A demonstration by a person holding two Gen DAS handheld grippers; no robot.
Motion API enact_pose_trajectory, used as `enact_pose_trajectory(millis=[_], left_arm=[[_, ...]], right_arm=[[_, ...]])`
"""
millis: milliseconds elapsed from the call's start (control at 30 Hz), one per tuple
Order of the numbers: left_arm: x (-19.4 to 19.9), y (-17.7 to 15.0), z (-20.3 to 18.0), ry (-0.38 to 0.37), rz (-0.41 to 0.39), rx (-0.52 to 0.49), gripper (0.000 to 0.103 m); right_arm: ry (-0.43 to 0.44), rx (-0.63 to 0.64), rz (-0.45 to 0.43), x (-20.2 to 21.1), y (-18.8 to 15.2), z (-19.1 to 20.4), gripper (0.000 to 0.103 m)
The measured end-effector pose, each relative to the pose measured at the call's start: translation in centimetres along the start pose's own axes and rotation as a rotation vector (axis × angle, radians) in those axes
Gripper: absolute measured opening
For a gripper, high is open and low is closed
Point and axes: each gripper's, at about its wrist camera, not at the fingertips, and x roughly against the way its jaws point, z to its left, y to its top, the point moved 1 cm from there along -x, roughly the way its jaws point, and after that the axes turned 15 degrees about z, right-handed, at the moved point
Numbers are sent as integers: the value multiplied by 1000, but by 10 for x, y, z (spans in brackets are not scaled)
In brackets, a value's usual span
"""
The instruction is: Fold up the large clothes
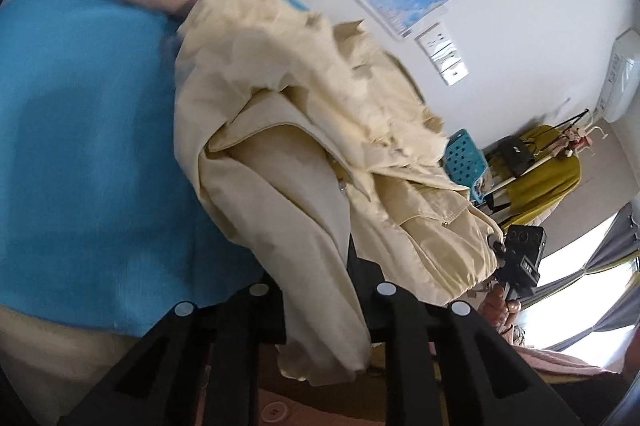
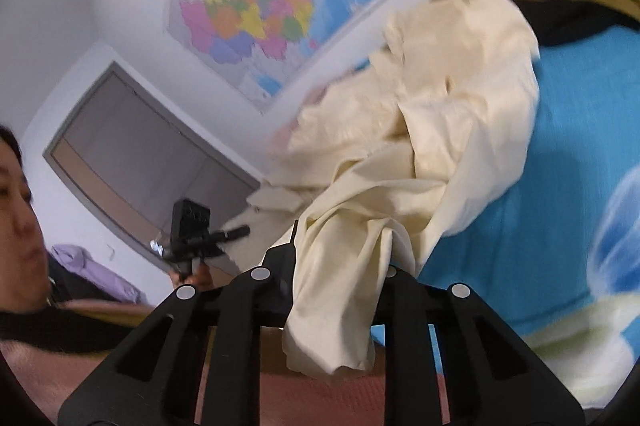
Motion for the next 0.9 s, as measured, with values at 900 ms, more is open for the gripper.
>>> enact_pose_trajectory(millis=[900], left_arm=[[48, 180, -28, -27, -8, 37, 19]], right_arm=[[21, -104, -181, 5, 204, -24, 18]])
